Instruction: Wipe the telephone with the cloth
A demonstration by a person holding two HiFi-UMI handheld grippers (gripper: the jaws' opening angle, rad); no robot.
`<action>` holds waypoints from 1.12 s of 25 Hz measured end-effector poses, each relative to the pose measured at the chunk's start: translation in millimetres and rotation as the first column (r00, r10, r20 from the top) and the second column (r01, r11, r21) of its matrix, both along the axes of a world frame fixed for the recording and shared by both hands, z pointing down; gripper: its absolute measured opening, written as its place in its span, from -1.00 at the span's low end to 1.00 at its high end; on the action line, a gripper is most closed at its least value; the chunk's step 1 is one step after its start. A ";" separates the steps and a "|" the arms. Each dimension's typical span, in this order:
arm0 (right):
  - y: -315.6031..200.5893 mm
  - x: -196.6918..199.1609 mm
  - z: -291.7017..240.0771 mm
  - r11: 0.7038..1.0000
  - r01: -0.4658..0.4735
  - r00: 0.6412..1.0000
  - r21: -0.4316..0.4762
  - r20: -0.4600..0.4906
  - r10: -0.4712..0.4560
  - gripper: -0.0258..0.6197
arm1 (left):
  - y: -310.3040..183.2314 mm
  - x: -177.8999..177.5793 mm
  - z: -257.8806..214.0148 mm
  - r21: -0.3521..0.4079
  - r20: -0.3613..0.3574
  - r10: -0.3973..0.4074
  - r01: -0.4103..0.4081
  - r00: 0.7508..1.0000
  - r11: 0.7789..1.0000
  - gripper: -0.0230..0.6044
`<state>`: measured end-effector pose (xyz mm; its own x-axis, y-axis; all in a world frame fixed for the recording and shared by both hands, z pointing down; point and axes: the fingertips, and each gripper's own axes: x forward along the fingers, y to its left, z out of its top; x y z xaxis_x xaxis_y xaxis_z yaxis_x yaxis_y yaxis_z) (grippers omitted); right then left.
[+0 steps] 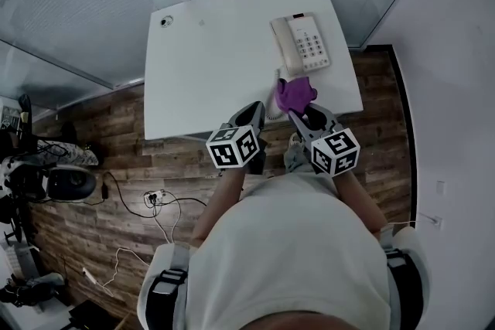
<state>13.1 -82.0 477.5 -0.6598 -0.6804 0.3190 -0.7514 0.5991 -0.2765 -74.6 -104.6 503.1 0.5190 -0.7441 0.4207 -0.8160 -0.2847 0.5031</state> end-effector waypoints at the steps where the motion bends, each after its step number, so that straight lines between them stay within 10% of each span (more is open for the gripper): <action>1: 8.1 -0.3 1.7 1.000 -0.003 1.000 -0.002 -0.002 0.003 -0.54 | 7.8 -0.7 1.1 0.001 -0.004 0.004 -0.004 1.000 1.000 -0.86; 28: 93.2 -19.2 0.4 0.999 0.023 0.999 0.043 -0.046 -0.021 -0.57 | 86.3 -14.5 -6.4 0.038 -0.036 0.016 -0.015 0.999 0.999 -0.86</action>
<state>-6.1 11.1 477.9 -0.6603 -0.6798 0.3191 -0.7491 0.6264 -0.2157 -89.1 -18.2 496.7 0.5451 -0.7507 0.3734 -0.7928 -0.3166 0.5208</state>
